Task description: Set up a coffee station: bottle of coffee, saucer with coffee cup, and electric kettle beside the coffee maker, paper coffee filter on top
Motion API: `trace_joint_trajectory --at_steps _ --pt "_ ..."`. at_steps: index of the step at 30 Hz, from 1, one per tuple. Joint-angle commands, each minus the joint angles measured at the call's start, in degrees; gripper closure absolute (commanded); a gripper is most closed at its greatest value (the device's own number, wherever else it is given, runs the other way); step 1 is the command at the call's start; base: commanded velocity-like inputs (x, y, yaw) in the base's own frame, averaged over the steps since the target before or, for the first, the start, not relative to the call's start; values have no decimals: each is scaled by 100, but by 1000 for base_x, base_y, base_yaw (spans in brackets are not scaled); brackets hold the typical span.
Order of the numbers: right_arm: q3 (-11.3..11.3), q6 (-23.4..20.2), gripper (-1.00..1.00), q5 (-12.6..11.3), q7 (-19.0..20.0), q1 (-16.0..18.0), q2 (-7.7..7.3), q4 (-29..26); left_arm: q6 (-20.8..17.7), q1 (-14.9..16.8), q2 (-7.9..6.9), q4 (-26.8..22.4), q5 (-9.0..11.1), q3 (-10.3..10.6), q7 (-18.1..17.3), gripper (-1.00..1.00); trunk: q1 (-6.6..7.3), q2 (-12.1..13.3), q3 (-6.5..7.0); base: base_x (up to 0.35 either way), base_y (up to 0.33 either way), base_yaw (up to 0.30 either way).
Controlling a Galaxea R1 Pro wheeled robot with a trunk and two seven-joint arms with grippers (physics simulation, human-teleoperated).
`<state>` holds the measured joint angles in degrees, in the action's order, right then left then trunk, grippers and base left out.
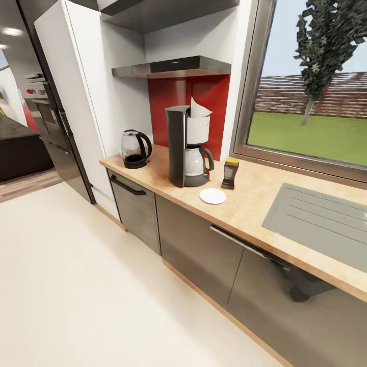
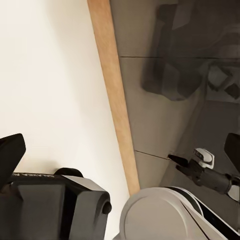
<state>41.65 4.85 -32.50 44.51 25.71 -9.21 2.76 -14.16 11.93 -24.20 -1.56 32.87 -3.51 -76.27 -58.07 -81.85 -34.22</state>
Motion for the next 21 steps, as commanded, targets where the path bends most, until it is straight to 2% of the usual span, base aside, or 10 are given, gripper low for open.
trace_joint_trajectory --at_steps 1,10,21 --pt "42 51 -100 -31 23 -2 0 21 -60 3 4 0 -27 -36 -20 -100 0 -3 -5 0 0 0" --pt "45 49 -100 -37 31 -31 2 23 -60 3 38 -2 -27 -36 -14 -100 0 -3 -5 7 7 0" --pt "45 51 -100 -37 26 -31 7 23 -60 3 38 -10 -27 -36 -11 -100 0 -3 -5 230 203 -3"
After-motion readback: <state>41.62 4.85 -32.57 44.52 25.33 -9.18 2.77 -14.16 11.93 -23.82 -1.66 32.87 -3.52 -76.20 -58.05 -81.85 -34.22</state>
